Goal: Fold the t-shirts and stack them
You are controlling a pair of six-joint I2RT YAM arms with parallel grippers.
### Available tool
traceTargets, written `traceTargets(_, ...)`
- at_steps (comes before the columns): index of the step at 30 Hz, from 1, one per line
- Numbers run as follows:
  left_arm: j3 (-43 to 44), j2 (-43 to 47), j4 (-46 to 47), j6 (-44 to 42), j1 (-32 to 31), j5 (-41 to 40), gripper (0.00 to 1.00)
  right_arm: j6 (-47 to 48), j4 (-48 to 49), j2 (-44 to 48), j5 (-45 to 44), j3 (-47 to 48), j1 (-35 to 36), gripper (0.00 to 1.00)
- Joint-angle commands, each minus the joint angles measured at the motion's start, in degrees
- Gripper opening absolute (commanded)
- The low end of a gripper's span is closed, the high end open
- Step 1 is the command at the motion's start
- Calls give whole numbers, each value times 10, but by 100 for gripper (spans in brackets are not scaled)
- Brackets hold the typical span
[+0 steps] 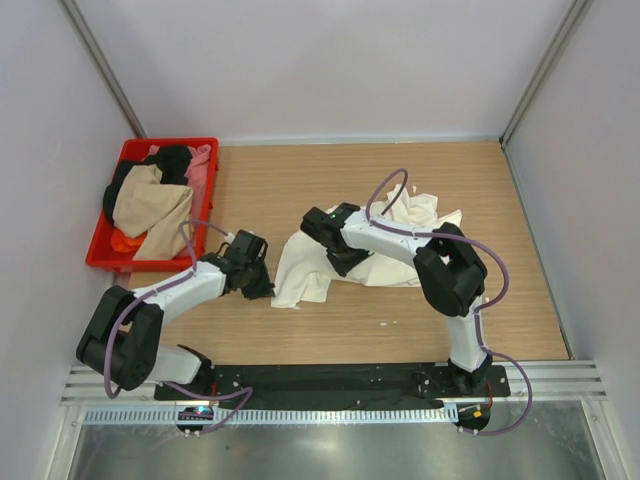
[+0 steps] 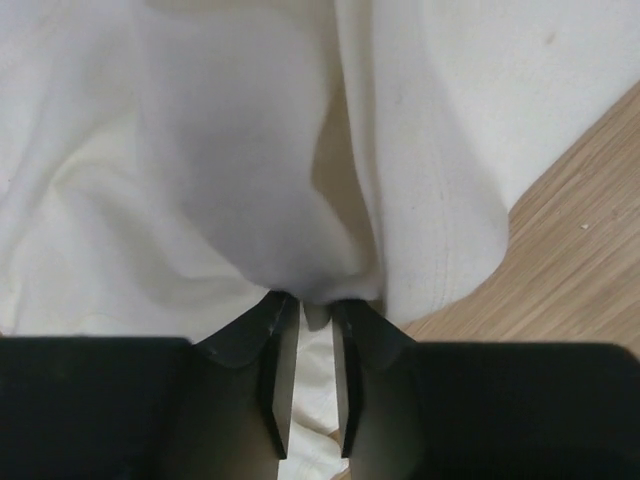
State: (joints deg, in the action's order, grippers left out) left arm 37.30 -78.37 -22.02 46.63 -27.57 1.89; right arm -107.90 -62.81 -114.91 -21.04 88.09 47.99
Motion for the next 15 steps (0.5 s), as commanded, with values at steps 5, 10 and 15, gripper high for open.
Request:
traceTargets(5,23,4,-3,2,-6,-8,0,91,-61,43,-110,-21,-5,7)
traceTargets(10,65,26,-64,-8,-5,-83,0,167,-201,93,-201,-25,-9,1)
traceTargets(15,71,50,-94,-17,-5,-108,0,239,-234,183,-225,-121,-26,1)
